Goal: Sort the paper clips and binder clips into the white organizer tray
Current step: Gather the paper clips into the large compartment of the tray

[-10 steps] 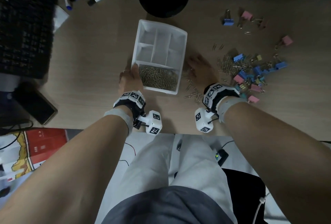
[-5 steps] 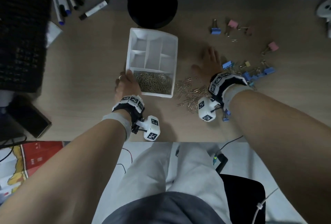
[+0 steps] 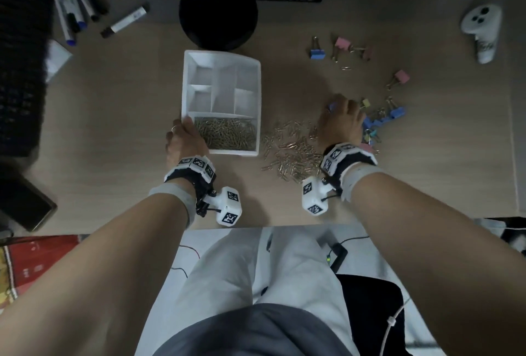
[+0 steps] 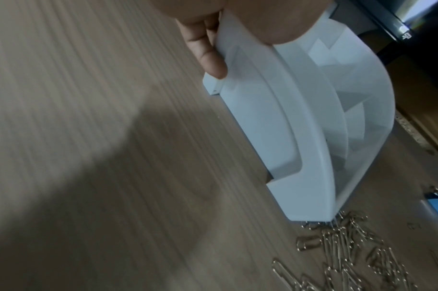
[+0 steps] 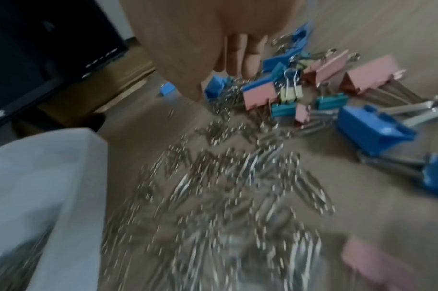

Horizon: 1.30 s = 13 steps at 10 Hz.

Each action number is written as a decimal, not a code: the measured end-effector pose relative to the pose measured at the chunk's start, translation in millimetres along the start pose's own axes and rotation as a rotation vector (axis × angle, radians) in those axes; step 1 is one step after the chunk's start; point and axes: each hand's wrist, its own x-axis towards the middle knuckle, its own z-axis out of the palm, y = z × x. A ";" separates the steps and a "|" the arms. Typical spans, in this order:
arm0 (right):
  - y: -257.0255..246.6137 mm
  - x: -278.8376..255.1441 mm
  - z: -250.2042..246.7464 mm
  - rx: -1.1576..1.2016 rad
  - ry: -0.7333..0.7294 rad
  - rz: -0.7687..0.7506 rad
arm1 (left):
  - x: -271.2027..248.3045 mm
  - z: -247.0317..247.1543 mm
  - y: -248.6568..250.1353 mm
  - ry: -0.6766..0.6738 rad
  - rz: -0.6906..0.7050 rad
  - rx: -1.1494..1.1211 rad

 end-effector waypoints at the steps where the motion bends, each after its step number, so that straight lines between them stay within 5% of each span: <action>1: 9.9 15.9 0.9 -0.012 -0.077 0.019 | -3.1 0.6 0.7 -0.023 0.006 0.007; 4: 0.6 17.1 -5.1 0.118 -0.127 -0.026 | -8.4 0.0 9.3 -0.042 0.026 0.037; 6: 3.6 50.6 -37.1 0.416 -0.111 -0.056 | -8.2 5.0 27.6 -0.136 -0.011 0.167; 8: -3.2 83.2 -51.0 0.829 -0.356 0.094 | -11.2 9.9 50.8 -0.177 -0.034 0.220; 10: -17.7 94.1 -47.5 0.919 -0.508 0.191 | 0.2 10.9 58.4 -0.206 0.018 0.312; 13: -48.9 121.8 -43.3 0.865 -0.610 0.250 | -0.9 9.4 56.8 -0.078 -0.122 0.017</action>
